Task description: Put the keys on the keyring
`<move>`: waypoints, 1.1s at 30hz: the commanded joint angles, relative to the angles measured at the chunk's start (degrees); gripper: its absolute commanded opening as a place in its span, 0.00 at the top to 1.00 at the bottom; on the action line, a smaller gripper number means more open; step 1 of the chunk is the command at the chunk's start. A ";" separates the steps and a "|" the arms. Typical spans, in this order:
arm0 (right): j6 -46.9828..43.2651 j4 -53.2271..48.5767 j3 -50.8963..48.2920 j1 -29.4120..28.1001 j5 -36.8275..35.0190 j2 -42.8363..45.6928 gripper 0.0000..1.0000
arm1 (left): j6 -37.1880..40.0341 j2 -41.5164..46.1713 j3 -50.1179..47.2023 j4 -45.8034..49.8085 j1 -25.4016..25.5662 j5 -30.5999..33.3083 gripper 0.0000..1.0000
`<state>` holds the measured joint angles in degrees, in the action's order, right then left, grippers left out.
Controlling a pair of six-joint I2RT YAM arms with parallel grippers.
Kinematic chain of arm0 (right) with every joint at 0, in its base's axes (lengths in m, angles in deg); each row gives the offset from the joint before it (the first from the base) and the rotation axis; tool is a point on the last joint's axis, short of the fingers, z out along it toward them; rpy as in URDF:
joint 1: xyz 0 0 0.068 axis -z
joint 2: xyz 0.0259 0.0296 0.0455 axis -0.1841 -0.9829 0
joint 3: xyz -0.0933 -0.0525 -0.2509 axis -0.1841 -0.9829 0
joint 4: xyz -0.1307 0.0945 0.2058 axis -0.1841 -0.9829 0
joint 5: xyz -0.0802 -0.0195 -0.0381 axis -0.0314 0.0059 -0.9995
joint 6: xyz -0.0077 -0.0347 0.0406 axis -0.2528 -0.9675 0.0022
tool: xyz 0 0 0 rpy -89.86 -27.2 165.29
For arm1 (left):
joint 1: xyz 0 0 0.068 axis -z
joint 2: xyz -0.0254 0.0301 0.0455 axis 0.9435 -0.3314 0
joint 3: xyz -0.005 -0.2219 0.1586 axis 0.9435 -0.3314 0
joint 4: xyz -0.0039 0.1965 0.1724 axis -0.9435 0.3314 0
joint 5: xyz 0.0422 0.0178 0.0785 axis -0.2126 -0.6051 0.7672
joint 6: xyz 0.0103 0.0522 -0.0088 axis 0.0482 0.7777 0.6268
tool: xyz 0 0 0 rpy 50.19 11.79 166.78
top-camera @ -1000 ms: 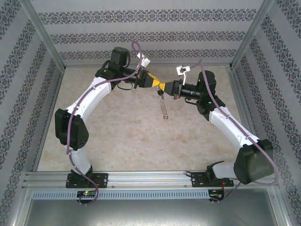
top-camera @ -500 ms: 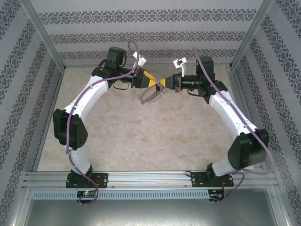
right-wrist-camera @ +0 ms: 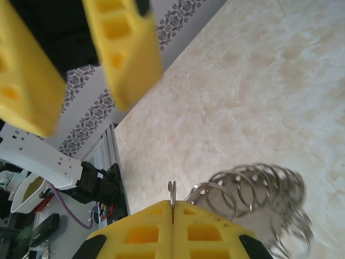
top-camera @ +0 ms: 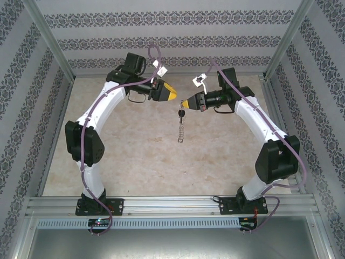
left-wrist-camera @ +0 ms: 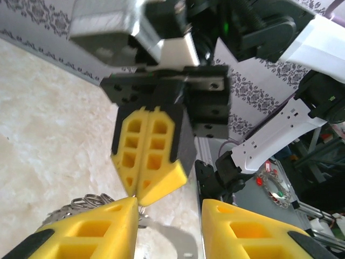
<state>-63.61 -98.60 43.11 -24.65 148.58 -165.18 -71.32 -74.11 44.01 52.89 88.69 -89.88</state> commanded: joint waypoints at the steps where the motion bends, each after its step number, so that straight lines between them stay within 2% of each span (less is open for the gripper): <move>1: -1.74 0.06 2.45 -0.79 2.96 -0.57 1.00 | 3.66 -1.43 0.94 4.70 0.64 -2.36 0.64; 25: -1.00 1.84 2.47 -1.21 1.82 -1.45 1.00 | 3.60 -5.08 0.99 4.85 3.46 -2.36 0.71; 28: -0.94 1.93 2.38 -1.08 1.85 -1.36 1.00 | 3.30 -5.00 0.59 4.18 3.53 -0.79 0.71; 33: -0.95 2.05 2.04 -0.96 1.73 -0.93 1.00 | -1.39 -3.62 -2.50 -2.34 3.49 4.05 0.70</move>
<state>-63.76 -98.54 43.97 -25.40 148.60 -166.36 -70.62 -77.91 43.42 53.85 91.07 -88.30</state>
